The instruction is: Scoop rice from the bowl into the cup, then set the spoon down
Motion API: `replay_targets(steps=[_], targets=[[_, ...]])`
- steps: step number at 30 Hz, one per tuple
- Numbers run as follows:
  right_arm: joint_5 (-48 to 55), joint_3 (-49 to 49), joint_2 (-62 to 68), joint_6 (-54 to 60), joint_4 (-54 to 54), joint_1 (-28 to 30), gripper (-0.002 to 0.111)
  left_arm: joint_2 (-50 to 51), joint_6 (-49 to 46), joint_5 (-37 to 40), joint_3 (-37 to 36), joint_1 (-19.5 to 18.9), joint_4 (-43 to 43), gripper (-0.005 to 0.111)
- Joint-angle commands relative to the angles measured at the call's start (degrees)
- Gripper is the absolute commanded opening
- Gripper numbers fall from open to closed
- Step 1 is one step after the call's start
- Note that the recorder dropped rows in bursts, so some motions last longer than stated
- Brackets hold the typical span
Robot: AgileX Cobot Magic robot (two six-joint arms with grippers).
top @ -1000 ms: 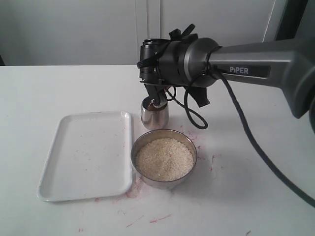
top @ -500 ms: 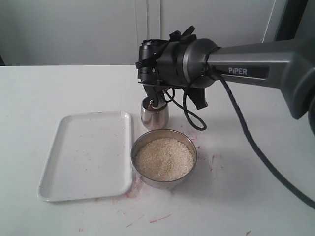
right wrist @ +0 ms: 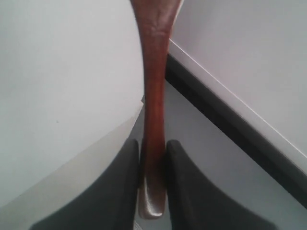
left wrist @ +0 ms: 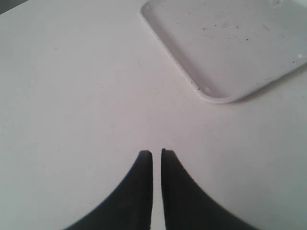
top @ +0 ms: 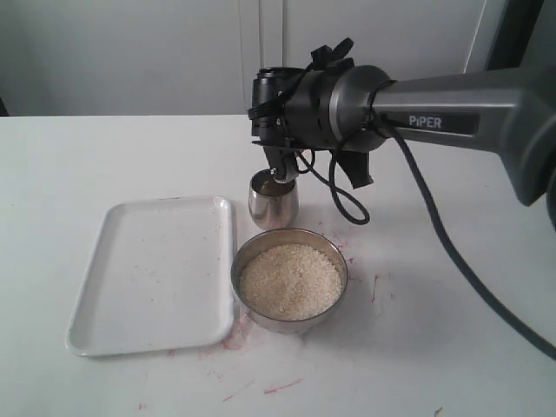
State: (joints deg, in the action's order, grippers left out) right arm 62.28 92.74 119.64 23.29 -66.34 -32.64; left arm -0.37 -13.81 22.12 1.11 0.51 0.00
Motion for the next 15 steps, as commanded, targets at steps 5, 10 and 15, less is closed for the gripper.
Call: replay_targets(steps=[5,10,15], targets=[[0.35,-0.29,0.48,0.45,1.82,-0.31,0.000,0.37,0.33,2.33,-0.53,0.22,0.00,0.014],[-1.37,-0.18,0.24,-5.17,2.25,-0.31,0.000,0.37,0.33,2.33,-0.53,0.22,0.00,0.014],[-10.81,-0.18,-3.44,-24.99,11.44,-0.31,0.000,0.37,0.33,2.33,-0.53,0.22,0.00,0.014]])
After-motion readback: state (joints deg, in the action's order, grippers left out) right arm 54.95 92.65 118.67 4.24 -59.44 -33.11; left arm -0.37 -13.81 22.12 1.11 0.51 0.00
